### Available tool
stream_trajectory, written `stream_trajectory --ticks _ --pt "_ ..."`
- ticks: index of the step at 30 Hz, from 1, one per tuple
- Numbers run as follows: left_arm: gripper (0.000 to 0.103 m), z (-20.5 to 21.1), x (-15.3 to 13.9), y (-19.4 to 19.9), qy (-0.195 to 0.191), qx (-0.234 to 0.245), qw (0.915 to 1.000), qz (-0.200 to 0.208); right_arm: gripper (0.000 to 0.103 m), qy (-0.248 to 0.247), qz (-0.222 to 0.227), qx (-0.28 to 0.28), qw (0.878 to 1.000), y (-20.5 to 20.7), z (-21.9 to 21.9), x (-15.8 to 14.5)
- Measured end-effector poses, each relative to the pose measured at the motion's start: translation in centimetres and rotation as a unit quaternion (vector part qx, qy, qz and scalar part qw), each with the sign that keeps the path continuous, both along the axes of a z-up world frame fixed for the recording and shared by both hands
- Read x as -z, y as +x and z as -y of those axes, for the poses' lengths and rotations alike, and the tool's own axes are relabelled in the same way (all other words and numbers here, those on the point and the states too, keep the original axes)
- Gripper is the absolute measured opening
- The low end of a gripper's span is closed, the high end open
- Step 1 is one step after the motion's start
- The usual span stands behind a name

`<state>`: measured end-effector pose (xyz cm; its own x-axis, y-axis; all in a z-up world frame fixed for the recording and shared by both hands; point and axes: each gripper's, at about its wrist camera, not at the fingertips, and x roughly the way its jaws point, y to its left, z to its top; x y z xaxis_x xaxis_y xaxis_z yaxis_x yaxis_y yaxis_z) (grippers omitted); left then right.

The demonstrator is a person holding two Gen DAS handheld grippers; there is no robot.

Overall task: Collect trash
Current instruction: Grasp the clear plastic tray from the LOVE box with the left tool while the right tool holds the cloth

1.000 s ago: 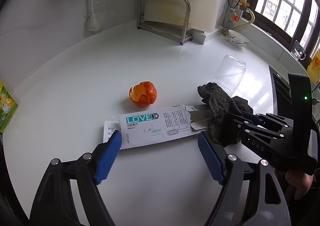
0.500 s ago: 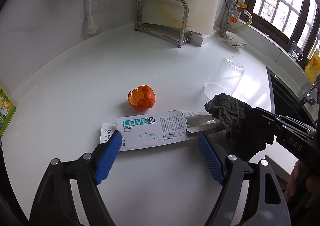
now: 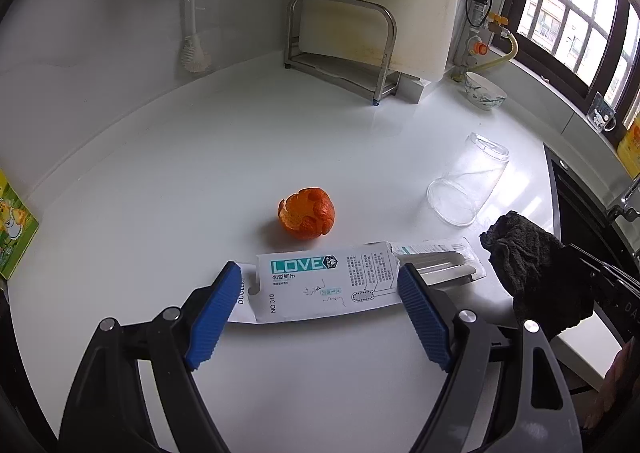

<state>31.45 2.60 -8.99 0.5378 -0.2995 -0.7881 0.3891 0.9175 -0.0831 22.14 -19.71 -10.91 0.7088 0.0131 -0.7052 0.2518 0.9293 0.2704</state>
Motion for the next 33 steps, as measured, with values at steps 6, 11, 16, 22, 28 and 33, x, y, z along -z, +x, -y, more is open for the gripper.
stream_trajectory --ticks 6,11,16,22,28,33 --pt "0.079 0.9 0.6 -0.5 0.004 0.027 0.9996 0.002 0.008 0.005 -0.009 0.016 1.000 -1.5 0.5 0.3" --pt "0.079 2.2 0.8 -0.5 0.024 0.106 0.9938 0.023 0.008 0.017 -0.014 0.027 0.999 -2.9 1.1 0.4" --pt "0.079 3.0 1.1 -0.7 0.044 0.195 0.9787 0.049 0.008 0.034 -0.016 0.039 0.999 -4.1 1.4 0.3" --pt "0.079 4.4 1.4 -1.9 0.059 0.310 0.9442 0.094 0.008 0.036 -0.019 0.048 0.998 -5.2 0.9 0.1" --pt "0.079 5.8 2.4 -2.2 0.066 0.401 0.9075 0.105 0.008 0.041 -0.020 0.069 0.997 -6.6 1.0 -0.1" --pt "0.079 6.8 3.7 -0.9 0.080 0.435 0.8924 0.088 0.008 0.044 -0.021 0.083 0.995 -7.7 1.0 -0.2"
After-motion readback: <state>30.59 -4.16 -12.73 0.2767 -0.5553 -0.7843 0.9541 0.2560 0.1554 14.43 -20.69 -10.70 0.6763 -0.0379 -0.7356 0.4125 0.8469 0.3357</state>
